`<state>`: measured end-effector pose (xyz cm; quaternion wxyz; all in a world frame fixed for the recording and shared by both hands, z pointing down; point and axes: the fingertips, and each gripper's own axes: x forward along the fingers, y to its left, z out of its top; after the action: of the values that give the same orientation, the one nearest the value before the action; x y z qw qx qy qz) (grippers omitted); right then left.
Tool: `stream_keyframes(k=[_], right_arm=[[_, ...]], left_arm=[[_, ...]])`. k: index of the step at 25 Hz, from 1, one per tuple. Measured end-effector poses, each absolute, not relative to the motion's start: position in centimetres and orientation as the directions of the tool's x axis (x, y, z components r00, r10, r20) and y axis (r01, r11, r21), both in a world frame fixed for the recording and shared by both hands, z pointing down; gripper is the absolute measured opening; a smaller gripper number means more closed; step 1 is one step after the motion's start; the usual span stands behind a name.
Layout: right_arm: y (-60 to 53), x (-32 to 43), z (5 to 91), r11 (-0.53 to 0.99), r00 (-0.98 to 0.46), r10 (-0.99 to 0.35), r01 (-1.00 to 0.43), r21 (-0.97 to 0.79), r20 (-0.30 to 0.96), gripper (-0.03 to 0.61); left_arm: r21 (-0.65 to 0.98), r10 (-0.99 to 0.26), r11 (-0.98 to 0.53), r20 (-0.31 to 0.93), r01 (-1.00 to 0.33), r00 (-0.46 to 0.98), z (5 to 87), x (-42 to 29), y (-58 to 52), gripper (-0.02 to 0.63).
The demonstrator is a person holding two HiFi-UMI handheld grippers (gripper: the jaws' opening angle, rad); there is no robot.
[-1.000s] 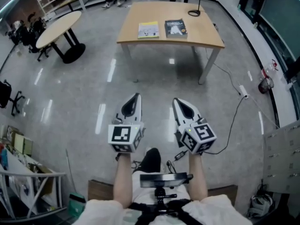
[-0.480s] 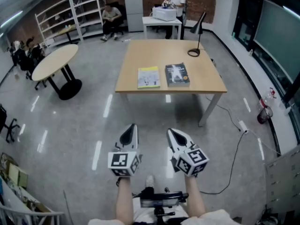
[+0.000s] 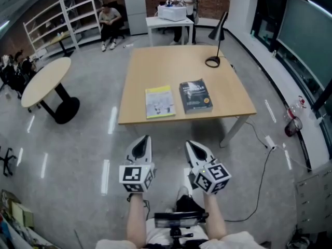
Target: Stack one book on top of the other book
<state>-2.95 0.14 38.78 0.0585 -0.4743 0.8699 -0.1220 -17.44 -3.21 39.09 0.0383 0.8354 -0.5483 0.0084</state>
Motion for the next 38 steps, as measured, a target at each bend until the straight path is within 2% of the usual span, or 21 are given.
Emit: stream_keyframes(k=[11, 19, 26, 31, 38], right_arm=[[-19.9, 0.0, 39.9, 0.549, -0.577, -0.817, -0.780, -0.299, 0.006, 0.002], [-27.1, -0.9, 41.9, 0.589, -0.632, -0.772, -0.749, -0.303, 0.062, 0.002], [-30.2, -3.3, 46.2, 0.578, -0.639, -0.750, -0.759, -0.298, 0.172, 0.002], [-32.4, -3.6, 50.6, 0.522, -0.610, -0.744, -0.785, -0.333, 0.272, 0.002], [-34.0, -5.0, 56.8, 0.466, -0.594, -0.707, -0.800, -0.379, 0.384, 0.002]], left_arm=[[0.010, -0.939, -0.334, 0.087, -0.942, 0.334, 40.3, -14.7, -22.0, 0.009], [0.050, -0.944, -0.290, 0.147, -0.956, 0.294, 42.7, -15.0, -28.3, 0.009], [0.160, -0.924, -0.310, 0.183, -0.937, 0.337, 47.2, -16.0, -32.2, 0.009], [0.167, -0.894, -0.306, 0.288, -0.937, 0.343, 51.8, -16.5, -33.5, 0.009], [0.176, -0.868, -0.229, 0.409, -0.957, 0.283, 58.0, -18.9, -34.2, 0.009]])
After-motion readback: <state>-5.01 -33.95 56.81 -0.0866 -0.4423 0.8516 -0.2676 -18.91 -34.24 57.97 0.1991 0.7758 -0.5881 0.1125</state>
